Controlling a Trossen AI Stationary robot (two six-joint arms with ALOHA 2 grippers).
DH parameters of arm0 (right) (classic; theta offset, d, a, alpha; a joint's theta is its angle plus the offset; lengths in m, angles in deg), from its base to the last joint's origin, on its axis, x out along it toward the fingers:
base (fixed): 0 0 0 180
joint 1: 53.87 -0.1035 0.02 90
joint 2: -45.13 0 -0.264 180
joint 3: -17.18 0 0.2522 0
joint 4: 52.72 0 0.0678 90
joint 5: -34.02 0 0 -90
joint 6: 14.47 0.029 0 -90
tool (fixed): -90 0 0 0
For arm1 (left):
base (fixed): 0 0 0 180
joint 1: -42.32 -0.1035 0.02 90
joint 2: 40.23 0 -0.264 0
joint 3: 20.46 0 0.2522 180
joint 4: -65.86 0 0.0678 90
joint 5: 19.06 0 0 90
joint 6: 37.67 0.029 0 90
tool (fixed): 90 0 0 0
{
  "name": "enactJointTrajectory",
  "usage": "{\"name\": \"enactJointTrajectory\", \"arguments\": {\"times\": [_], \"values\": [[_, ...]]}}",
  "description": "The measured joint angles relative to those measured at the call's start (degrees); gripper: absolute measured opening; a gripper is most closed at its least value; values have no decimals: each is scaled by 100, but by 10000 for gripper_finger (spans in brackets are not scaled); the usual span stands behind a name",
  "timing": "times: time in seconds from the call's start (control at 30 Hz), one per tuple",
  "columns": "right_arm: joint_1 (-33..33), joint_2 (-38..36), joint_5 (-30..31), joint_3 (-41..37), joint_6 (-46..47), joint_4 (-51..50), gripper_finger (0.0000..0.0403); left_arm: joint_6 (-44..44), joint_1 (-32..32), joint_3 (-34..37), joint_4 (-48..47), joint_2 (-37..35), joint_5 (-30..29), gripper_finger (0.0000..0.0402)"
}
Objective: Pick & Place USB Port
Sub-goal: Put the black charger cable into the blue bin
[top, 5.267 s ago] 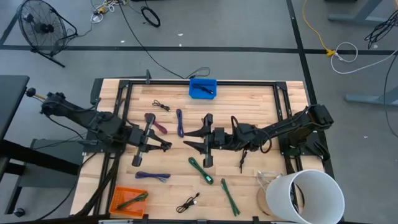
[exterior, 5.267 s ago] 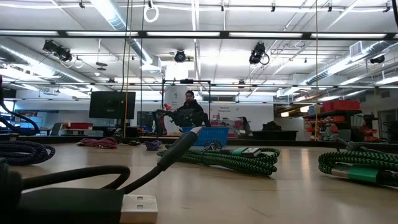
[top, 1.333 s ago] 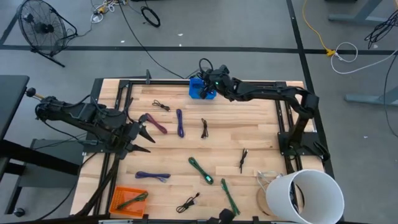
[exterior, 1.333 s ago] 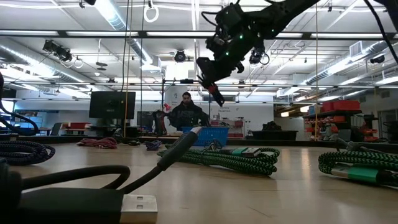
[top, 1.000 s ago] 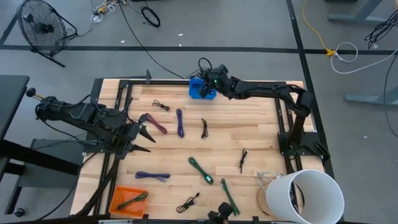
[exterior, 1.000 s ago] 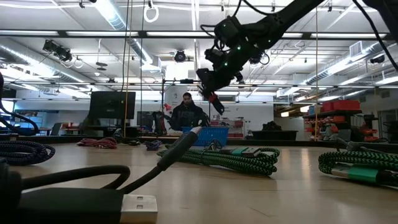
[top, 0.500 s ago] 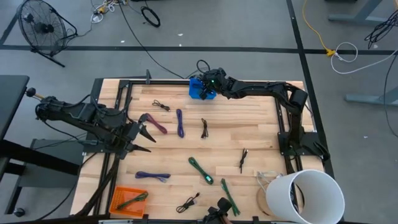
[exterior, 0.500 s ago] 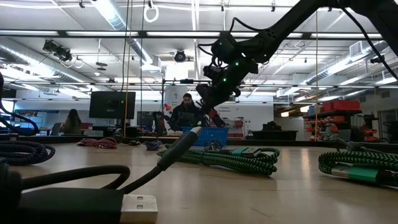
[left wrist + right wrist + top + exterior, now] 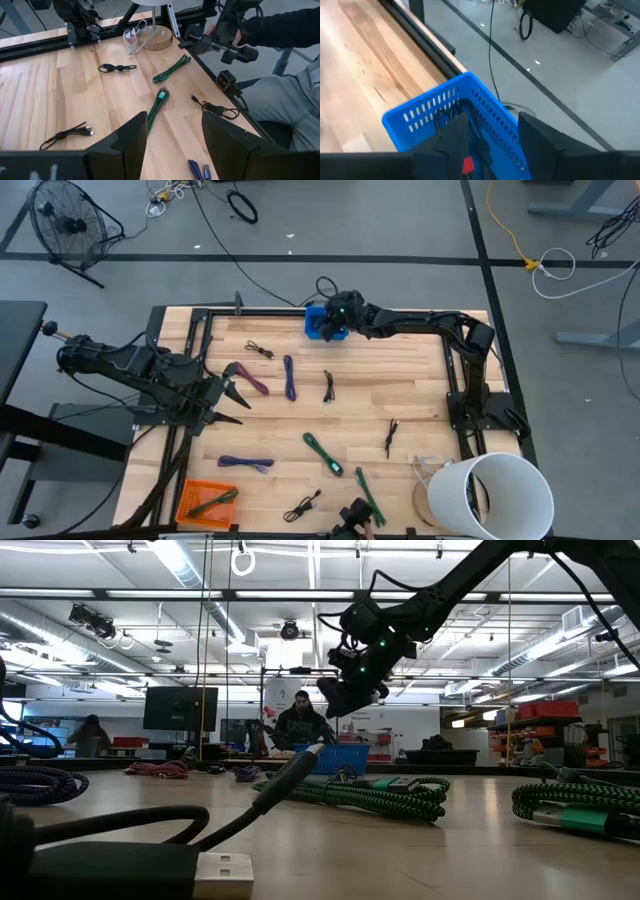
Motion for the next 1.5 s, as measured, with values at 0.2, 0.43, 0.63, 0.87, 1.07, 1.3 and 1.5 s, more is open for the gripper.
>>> {"name": "enactJointTrajectory", "arguments": {"times": [0.2, 0.43, 0.63, 0.87, 1.07, 1.3, 1.5], "values": [[-87, -37, -470, 0, 120, 278, 181, -1, -1, 0, -2, 0, 0, 193], [-534, -214, -684, -2, 206, -124, 165, -4, -1, 0, -4, 0, 0, 193], [-1146, -549, -813, -2, 1076, -1036, 153, -146, -2, 0, -4, 0, 0, 193], [-1798, -577, -1071, -2, 2621, -2484, 151, -159, 0, 0, -4, 0, 0, 193], [-2203, -570, -924, -66, 3606, -2976, 151, -352, -2, 0, -4, 0, 0, 193], [-2505, -553, -873, -498, 4381, -2687, 151, -464, 0, 0, -4, 0, 0, 193], [-2530, -555, -768, -910, 4739, -2183, 151, -567, -1, 0, -4, 0, 0, 193]]}}
